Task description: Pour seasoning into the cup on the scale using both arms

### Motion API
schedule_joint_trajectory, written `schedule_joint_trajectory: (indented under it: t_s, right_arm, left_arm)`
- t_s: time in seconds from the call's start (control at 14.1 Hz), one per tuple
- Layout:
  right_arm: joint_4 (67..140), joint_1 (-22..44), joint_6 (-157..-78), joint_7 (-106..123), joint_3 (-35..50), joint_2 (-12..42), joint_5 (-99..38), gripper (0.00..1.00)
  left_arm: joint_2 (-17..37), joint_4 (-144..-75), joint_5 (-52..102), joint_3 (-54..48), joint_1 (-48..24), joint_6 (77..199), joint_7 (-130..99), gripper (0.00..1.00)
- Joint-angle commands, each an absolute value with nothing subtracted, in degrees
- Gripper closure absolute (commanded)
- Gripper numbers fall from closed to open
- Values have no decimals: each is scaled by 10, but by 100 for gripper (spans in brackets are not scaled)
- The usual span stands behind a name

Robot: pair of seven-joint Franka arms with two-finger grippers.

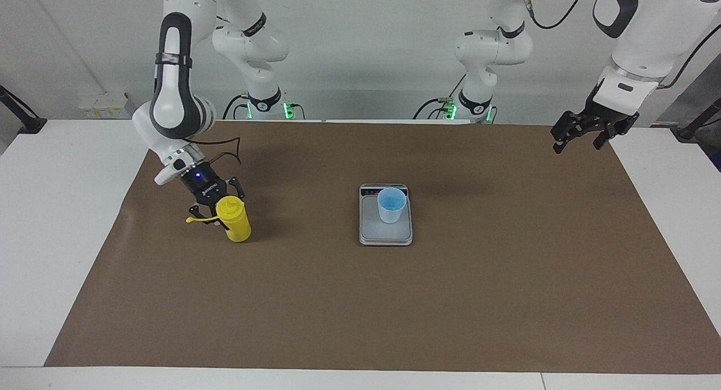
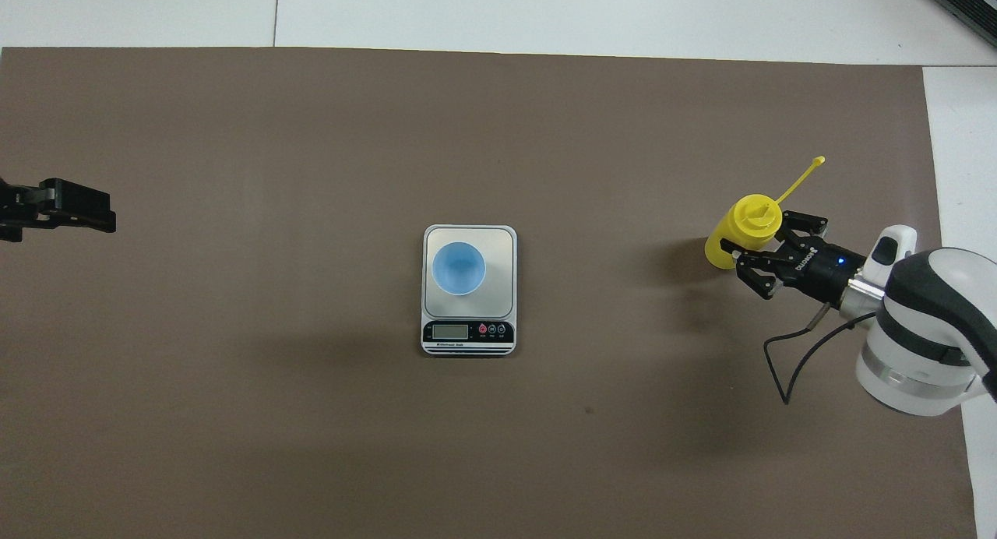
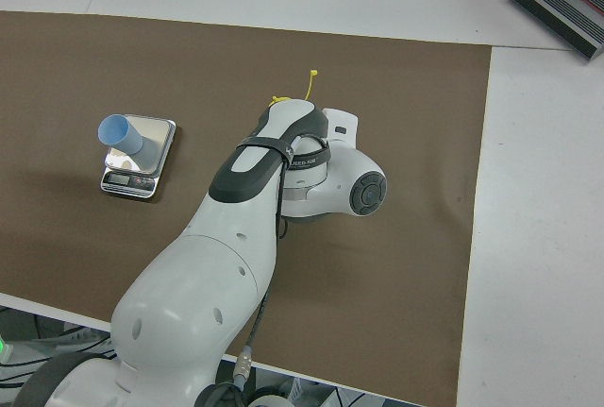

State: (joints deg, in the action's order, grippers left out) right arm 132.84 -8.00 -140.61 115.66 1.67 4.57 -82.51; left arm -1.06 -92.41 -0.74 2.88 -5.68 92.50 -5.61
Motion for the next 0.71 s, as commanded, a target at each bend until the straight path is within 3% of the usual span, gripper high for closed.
schedule_joint_trajectory:
  t_s: [0.0,0.07,0.36,0.64]
  right_arm:
    - [1344,-94,-1389,1181,23,27,-852,61]
    - [1346,-94,-1389,1185,23,26,-853,61]
    - [1347,-98,-1388,1187,23,25,-853,34]
    - [1347,-101,-1388,1187,23,25,-853,22]
  left_arm:
    - [-28,-942,-4,30,-62,926,-56,0]
    - [-27,-940,-4,26,-62,924,-57,0]
    - [-38,-961,-2,-1,-58,922,-67,0]
    - [-56,-997,-1,-67,-55,958,-190,0]
